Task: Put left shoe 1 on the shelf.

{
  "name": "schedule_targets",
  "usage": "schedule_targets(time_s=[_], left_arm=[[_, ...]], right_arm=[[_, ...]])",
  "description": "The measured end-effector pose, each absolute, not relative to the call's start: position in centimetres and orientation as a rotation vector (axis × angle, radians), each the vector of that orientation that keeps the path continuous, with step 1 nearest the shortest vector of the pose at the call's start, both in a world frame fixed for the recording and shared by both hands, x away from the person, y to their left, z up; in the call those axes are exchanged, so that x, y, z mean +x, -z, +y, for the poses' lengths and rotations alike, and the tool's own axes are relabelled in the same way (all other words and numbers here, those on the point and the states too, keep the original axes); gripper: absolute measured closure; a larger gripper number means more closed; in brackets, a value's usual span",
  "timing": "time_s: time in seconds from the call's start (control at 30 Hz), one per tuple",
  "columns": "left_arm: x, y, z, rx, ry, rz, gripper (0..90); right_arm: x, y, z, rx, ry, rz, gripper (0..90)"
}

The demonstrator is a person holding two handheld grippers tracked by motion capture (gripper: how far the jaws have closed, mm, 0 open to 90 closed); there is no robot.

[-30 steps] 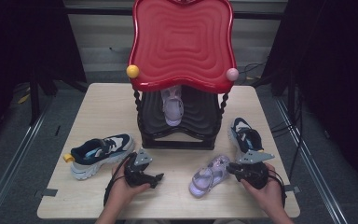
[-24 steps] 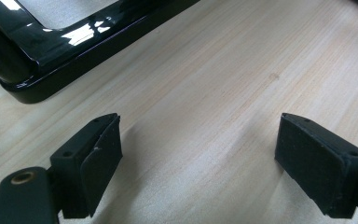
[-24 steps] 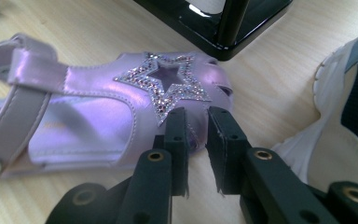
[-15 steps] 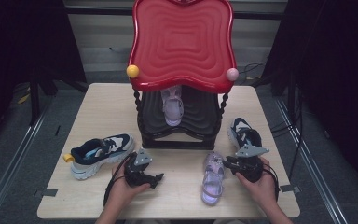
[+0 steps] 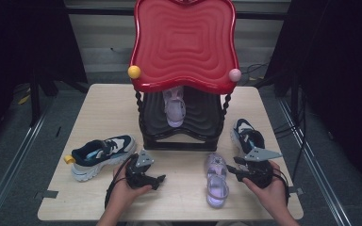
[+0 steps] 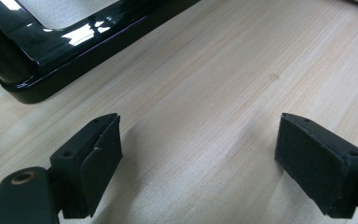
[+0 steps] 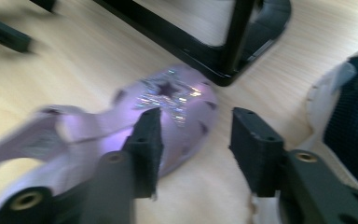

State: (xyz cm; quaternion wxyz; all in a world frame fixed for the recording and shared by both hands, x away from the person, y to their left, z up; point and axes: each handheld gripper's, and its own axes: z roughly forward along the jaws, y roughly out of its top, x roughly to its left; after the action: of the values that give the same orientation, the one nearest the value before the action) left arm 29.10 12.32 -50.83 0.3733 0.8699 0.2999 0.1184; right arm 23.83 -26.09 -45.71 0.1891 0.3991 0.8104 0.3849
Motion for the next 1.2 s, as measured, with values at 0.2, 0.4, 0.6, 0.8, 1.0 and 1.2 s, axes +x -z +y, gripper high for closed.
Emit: schedule_targets(time_s=[0.2, 0.4, 0.6, 0.8, 1.0, 1.2], left_arm=[[29.1, 50.8, 12.3, 2.228, -0.303, 0.768, 14.0], [29.1, 50.8, 12.3, 2.223, -0.302, 0.772, 14.0], [29.1, 50.9, 12.3, 2.222, -0.301, 0.773, 14.1], [29.1, 50.8, 12.3, 2.226, -0.303, 0.771, 14.1], [29.1, 50.9, 12.3, 2.221, -0.301, 0.775, 14.1], [29.1, 50.8, 12.3, 2.222, -0.302, 0.777, 14.1]], right_arm=[[22.4, 44.9, -25.4, 1.113, -1.201, 2.32, 44.1], [21.3, 45.5, -24.2, 1.1, -1.248, 2.359, 37.9], [21.1, 46.7, -24.2, 1.097, -1.174, 2.397, 39.4], [21.0, 47.0, -25.2, 1.112, -1.146, 2.379, 41.2], [21.0, 47.0, -26.1, 1.139, -1.127, 2.351, 42.6], [21.1, 47.1, -26.9, 1.145, -1.107, 2.329, 43.4]])
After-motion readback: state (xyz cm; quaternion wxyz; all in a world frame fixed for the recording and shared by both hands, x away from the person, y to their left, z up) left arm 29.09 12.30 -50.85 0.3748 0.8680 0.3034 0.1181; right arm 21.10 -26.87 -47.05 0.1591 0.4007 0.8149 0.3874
